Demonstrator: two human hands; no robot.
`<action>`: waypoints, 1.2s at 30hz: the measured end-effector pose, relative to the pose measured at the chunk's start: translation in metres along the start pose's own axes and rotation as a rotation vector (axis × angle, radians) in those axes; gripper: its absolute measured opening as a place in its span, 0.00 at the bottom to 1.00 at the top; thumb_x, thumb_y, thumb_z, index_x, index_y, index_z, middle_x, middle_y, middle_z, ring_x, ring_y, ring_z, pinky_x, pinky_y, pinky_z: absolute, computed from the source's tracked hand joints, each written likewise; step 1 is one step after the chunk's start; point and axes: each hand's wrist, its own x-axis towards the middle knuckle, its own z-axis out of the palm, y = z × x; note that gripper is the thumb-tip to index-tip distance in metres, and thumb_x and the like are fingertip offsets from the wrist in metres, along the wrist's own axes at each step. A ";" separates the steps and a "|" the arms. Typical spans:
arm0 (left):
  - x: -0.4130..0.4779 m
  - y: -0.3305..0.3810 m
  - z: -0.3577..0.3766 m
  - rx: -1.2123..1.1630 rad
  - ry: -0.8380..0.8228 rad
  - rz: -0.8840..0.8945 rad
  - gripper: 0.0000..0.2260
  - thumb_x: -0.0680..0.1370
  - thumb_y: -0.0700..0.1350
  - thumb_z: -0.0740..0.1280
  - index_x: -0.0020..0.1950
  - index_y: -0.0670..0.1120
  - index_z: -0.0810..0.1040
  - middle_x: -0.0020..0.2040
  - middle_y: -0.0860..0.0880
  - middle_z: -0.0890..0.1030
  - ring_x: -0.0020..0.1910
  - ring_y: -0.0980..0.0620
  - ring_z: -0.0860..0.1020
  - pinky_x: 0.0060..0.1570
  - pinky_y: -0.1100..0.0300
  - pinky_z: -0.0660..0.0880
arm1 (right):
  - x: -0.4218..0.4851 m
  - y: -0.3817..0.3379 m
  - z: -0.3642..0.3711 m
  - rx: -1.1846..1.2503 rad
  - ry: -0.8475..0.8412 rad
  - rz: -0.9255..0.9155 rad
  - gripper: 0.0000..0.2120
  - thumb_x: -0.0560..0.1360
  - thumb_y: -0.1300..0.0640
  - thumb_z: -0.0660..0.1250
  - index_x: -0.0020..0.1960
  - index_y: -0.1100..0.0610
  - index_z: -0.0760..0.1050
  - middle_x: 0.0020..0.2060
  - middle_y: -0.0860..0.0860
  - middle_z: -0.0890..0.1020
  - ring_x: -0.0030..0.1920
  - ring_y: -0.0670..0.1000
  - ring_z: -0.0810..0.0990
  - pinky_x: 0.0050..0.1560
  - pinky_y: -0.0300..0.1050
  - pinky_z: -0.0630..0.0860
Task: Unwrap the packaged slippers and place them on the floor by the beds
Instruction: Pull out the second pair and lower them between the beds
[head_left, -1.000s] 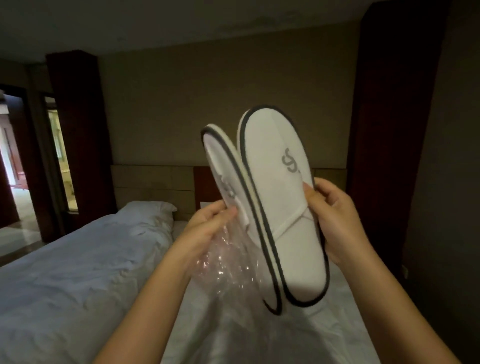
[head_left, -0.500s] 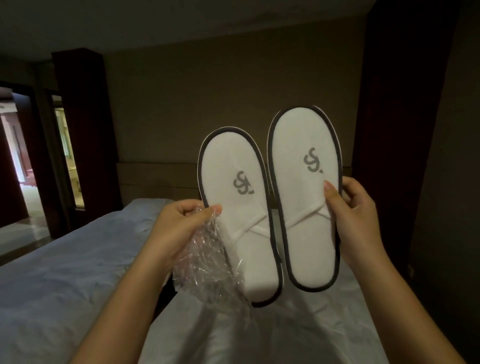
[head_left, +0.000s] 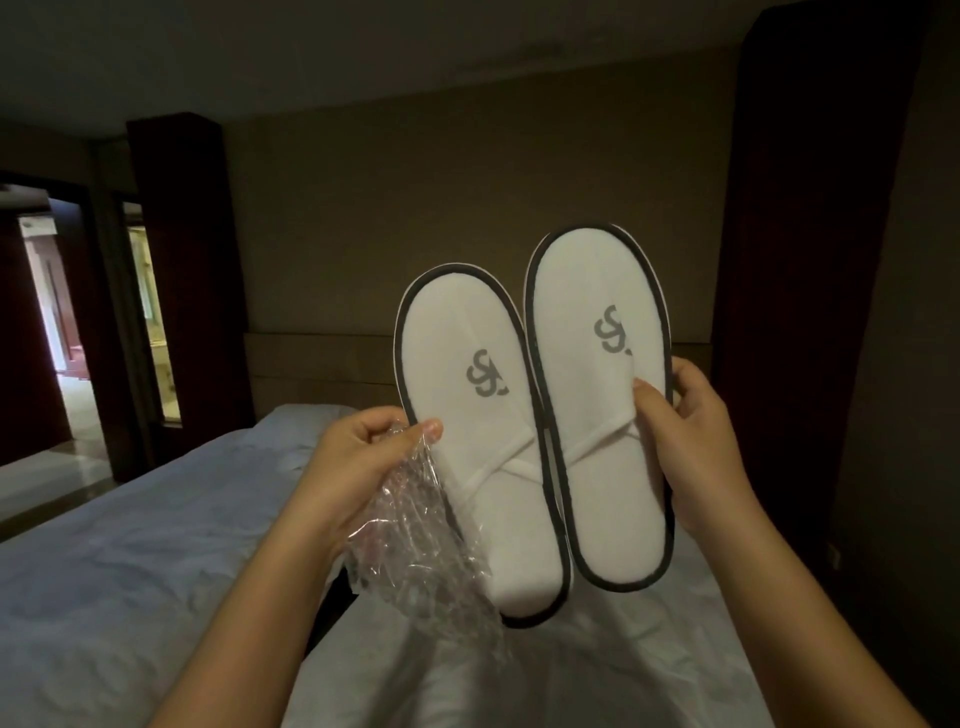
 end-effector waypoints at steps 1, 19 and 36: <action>-0.001 -0.001 -0.001 -0.010 -0.001 -0.001 0.18 0.66 0.48 0.76 0.34 0.36 0.72 0.29 0.47 0.65 0.27 0.53 0.64 0.29 0.61 0.62 | 0.000 -0.001 0.000 0.004 -0.016 0.007 0.09 0.76 0.56 0.67 0.51 0.43 0.75 0.43 0.39 0.85 0.44 0.43 0.84 0.37 0.35 0.80; -0.021 -0.010 0.027 -0.129 -0.138 -0.115 0.16 0.64 0.46 0.80 0.51 0.47 0.85 0.46 0.42 0.87 0.43 0.46 0.86 0.40 0.59 0.80 | -0.005 0.003 0.011 0.147 -0.246 0.222 0.11 0.78 0.56 0.66 0.59 0.53 0.73 0.43 0.48 0.87 0.43 0.48 0.85 0.36 0.41 0.80; -0.004 0.043 -0.012 0.357 -0.526 -0.125 0.08 0.71 0.54 0.69 0.43 0.55 0.86 0.44 0.55 0.87 0.45 0.60 0.84 0.42 0.71 0.77 | -0.005 -0.007 -0.006 -0.202 -0.605 0.152 0.11 0.77 0.58 0.67 0.58 0.52 0.78 0.51 0.48 0.85 0.50 0.47 0.84 0.44 0.36 0.78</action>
